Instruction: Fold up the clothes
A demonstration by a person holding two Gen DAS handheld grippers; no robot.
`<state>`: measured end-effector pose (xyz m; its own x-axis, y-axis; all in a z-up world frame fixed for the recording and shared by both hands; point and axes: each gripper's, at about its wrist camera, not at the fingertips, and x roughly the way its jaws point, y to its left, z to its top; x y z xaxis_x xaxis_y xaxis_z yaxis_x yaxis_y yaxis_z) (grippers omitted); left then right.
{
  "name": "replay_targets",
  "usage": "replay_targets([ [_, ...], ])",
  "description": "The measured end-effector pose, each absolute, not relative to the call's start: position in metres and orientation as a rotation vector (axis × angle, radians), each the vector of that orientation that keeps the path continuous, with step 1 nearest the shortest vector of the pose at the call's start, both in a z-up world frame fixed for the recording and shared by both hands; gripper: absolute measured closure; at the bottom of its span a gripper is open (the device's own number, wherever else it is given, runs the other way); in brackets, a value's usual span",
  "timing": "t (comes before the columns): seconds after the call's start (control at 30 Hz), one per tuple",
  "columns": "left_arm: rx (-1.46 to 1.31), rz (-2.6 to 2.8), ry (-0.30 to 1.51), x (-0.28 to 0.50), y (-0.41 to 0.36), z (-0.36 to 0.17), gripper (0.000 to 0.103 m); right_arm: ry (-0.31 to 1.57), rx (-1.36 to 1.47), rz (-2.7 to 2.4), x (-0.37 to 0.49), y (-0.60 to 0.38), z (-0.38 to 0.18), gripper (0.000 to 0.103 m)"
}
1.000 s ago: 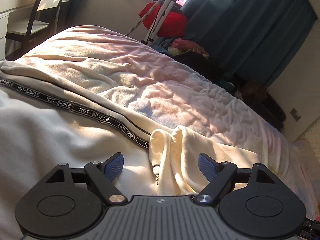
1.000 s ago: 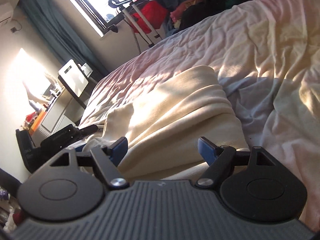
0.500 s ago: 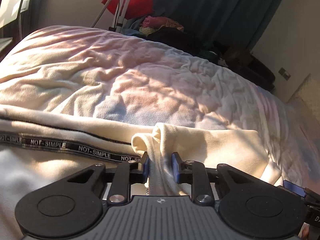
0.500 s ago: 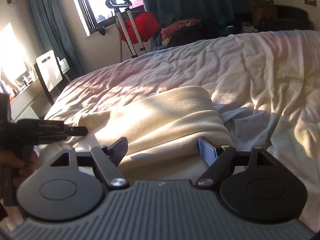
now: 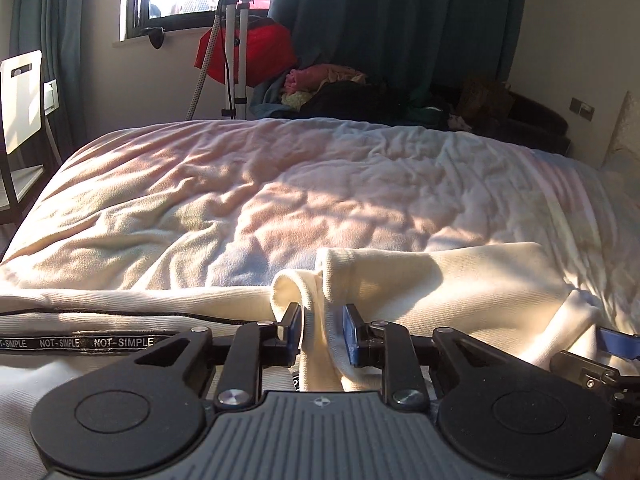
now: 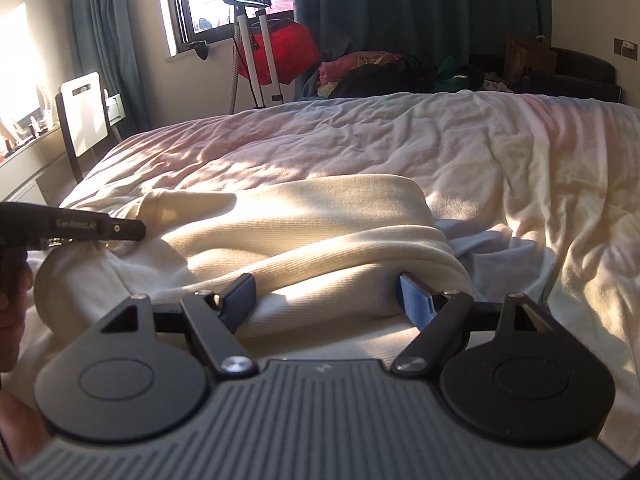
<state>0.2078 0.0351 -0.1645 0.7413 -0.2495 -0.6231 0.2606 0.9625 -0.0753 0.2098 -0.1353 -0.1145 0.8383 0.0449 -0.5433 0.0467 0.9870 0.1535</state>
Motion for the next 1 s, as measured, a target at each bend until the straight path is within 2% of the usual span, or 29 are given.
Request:
replay_targets([
  [0.1,-0.007,-0.246,0.643,0.187,0.040,-0.151,0.051,0.578,0.177,0.000,0.207,-0.138,-0.111,0.024],
  [0.3,-0.018,-0.151,0.603,0.133,0.048,-0.129,0.032,0.549,0.176,0.007,0.195,-0.139,-0.098,0.025],
  [0.6,-0.018,-0.048,0.527,0.055,0.061,-0.098,0.019,0.456,0.202,0.049,0.156,-0.149,-0.071,0.025],
  [0.8,-0.041,0.018,0.513,0.023,0.076,-0.095,0.014,0.431,0.187,0.059,0.138,-0.147,-0.062,0.024],
  [1.0,-0.248,0.087,0.576,0.019,0.128,-0.103,0.010,0.435,0.187,0.052,0.135,-0.149,-0.061,0.024],
])
